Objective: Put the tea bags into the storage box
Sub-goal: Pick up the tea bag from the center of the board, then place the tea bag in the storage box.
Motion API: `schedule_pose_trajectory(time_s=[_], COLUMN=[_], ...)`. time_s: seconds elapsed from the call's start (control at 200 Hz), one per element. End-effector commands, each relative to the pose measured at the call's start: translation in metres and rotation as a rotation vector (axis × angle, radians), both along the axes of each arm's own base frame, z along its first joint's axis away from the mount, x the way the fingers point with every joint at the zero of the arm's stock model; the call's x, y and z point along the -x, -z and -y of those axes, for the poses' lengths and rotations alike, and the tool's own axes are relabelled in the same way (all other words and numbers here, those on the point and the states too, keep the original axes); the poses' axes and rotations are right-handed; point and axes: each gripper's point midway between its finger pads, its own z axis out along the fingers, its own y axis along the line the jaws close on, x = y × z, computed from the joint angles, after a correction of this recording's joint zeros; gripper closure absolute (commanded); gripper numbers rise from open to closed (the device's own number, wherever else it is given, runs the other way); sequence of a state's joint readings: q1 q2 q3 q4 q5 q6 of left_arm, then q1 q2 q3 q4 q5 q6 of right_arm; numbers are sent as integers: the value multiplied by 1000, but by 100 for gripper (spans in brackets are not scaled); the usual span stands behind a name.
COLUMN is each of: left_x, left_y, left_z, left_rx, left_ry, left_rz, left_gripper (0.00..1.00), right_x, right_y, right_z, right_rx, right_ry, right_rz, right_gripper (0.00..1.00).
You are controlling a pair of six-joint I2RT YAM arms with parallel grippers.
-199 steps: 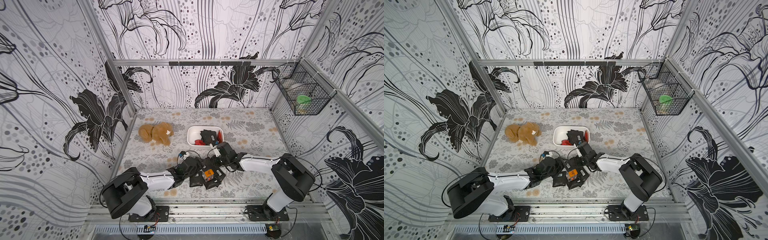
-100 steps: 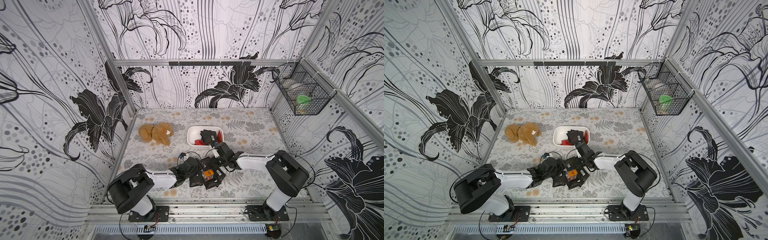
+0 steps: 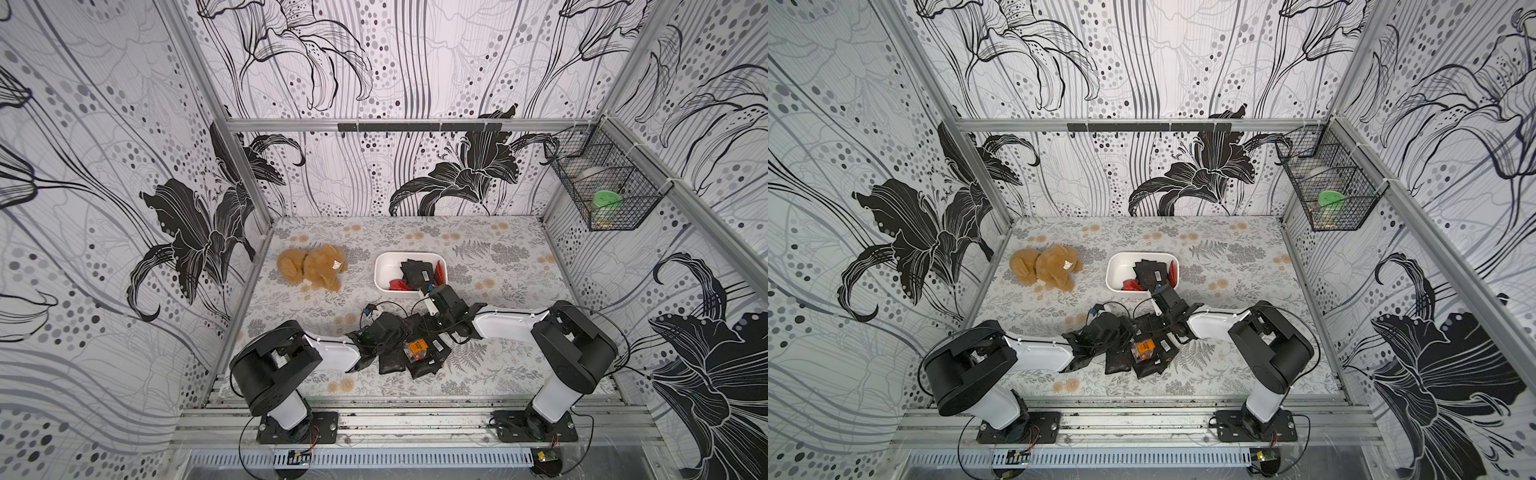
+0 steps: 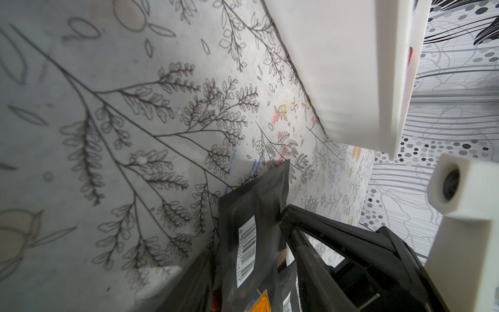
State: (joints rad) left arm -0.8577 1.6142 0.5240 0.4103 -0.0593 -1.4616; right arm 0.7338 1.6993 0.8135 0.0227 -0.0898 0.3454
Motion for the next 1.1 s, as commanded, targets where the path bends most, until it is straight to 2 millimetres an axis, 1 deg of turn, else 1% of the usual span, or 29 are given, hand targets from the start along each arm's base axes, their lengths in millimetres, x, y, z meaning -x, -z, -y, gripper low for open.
schedule_pose_trajectory(time_s=[0.0, 0.07, 0.115, 0.165, 0.22, 0.28, 0.34, 0.461, 0.526, 0.541, 0.556, 0.641, 0.671, 0.761, 0.836, 0.911, 1.016, 1.046, 1.096], left_x=[-2, -3, -5, -5, -6, -7, -7, -8, -7, -7, -7, -8, -7, -7, -8, -8, -12, -15, -19], left_y=[0, 0, 0, 0, 1, 0, -2, -5, -7, -7, -8, -14, -15, -32, -46, -65, -100, -111, -130], left_z=[10, 12, 14, 15, 17, 19, 20, 23, 23, 23, 22, 18, 13, -1, -21, -41, -69, -74, -78], left_rx=[12, 11, 14, 17, 19, 23, 22, 17, 3, -7, -15, -56, -79, -137, -223, -319, -460, -491, -528], left_ry=[24, 31, 35, 40, 43, 50, 56, 72, 85, 90, 93, 103, 101, 85, 56, 34, -17, -26, -33], left_rz=[11, 14, 20, 24, 26, 31, 35, 40, 41, 39, 40, 53, 52, 91, 126, 162, 226, 251, 295], left_gripper=[50, 55, 55, 60, 61, 67, 68, 85, 97, 99, 100, 100, 100, 100, 100, 100, 100, 100, 100], right_x=[4, 4, 4, 4, 4, 4, 4, 3, 3, 1, 1, -3, -5, -9, -11, -11, -8, -7, -6], right_y=[6, 6, 5, 5, 5, 4, 3, -2, -3, -13, -15, -32, -40, -61, -77, -90, -102, -105, -107], right_z=[1, 1, 1, 1, 1, 1, 1, 1, 3, 3, 4, 14, 19, 40, 60, 78, 98, 100, 111], right_rx=[38, 40, 40, 39, 40, 39, 37, 21, 18, 0, -4, -23, -27, -26, -18, -15, -30, -45, -50], right_ry=[-18, -18, -18, -19, -18, -18, -20, -18, -11, -7, -2, 44, 65, 151, 232, 309, 392, 402, 457], right_rz=[-15, -14, -14, -13, -12, -9, -6, 11, 27, 51, 64, 141, 174, 275, 349, 404, 458, 466, 485], right_gripper=[100, 100, 100, 100, 100, 100, 100, 100, 100, 100, 100, 100, 100, 100, 100, 100, 99, 98, 93])
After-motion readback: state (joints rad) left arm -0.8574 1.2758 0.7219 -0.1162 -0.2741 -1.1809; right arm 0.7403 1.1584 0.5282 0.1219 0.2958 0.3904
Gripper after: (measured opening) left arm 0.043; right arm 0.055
